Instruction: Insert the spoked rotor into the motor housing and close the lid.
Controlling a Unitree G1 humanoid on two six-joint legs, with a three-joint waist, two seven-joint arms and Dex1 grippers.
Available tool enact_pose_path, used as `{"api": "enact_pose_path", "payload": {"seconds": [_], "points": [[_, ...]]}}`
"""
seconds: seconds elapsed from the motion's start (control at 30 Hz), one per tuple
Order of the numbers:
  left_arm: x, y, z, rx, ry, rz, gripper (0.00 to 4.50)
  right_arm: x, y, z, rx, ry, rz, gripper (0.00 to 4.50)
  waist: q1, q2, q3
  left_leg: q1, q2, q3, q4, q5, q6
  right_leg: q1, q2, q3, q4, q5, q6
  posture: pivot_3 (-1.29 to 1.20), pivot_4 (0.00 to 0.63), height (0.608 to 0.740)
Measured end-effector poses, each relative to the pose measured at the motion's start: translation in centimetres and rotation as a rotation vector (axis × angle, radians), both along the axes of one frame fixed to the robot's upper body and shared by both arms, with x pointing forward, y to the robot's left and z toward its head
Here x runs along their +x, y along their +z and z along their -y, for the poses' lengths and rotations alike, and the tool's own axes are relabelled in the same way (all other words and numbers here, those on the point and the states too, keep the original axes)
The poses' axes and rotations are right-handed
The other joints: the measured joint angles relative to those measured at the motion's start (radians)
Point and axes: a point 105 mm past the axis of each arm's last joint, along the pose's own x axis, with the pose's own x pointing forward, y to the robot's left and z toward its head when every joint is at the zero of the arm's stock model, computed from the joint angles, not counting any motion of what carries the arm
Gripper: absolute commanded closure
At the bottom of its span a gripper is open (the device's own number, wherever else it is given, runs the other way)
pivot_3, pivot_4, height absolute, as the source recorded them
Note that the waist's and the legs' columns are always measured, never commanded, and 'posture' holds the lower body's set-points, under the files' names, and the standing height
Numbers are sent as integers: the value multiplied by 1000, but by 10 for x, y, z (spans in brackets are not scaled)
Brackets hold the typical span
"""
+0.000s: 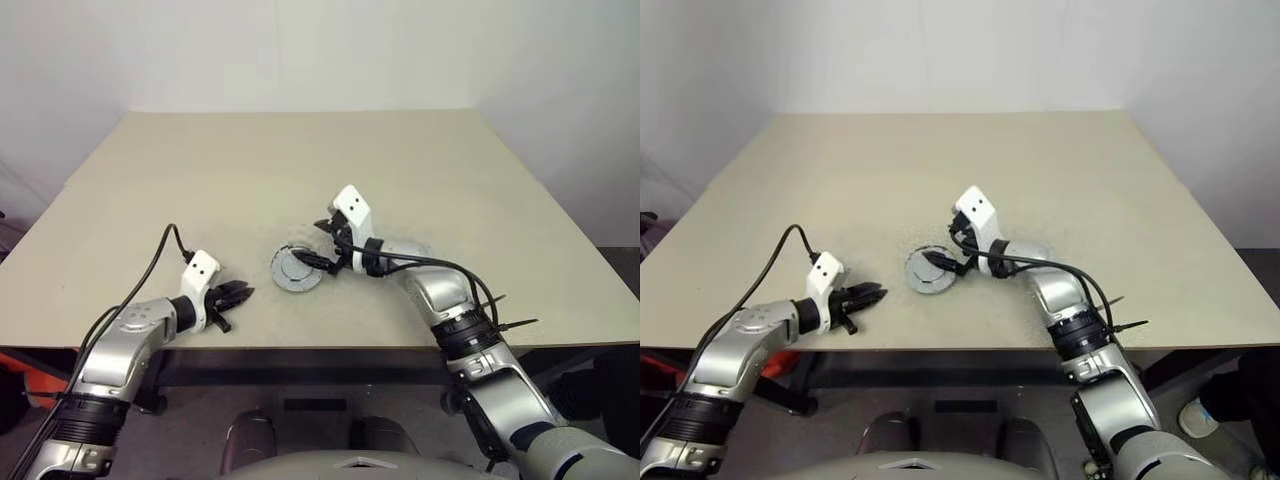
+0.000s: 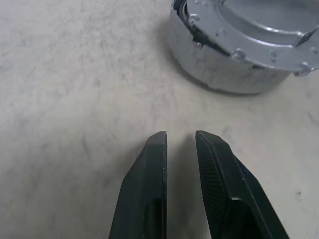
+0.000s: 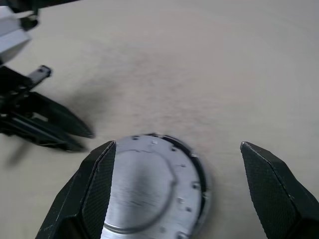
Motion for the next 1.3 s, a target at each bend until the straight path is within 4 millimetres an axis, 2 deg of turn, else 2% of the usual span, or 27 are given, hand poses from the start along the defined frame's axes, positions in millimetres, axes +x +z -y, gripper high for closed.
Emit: {"api": "enact_pose_path", "payload": {"seconds": [0.27, 0.47, 0.7, 0.8, 0.87, 1.3], "points": [[-3, 7, 4, -22, -42, -5, 3502, -12, -9, -10, -12, 61, -24, 26, 0, 0, 0, 0, 0, 0, 1, 0, 1, 0, 0, 0, 1, 0, 0, 0, 0, 740], [-2, 9, 3, -23, -45, 1, 3502, -12, -24, -13, -21, 60, -62, 26, -1, 0, 0, 0, 0, 0, 2, -1, 1, 1, 0, 0, 1, 0, 0, 0, 0, 740], [-2, 10, 3, -24, -47, 4, 3502, -8, -30, -16, -18, 60, -29, 26, -2, -1, -1, 2, 0, 0, 2, -1, 1, 2, 0, 0, 1, 0, 0, 0, 0, 740], [-2, 10, 3, -24, -46, 5, 3502, -6, -31, -16, -20, 57, -16, 678, -3, -1, -1, 2, 0, 0, 2, 0, 1, 3, 0, 0, 1, -1, 1, 0, 0, 740], [-2, 10, 3, -23, -45, 5, 3502, -6, -31, -15, -18, 56, -12, 1278, -3, -1, -1, 2, 0, 0, 3, 0, 1, 3, 0, 0, 1, -1, 2, 0, 0, 740], [-2, 9, 2, -21, -42, 5, 3502, 6, -21, -16, 62, -14, -15, 1298, -7, -1, -1, 1, 0, -1, 3, 0, 1, 2, 0, 0, 2, 0, -1, 0, 0, 740]]}}
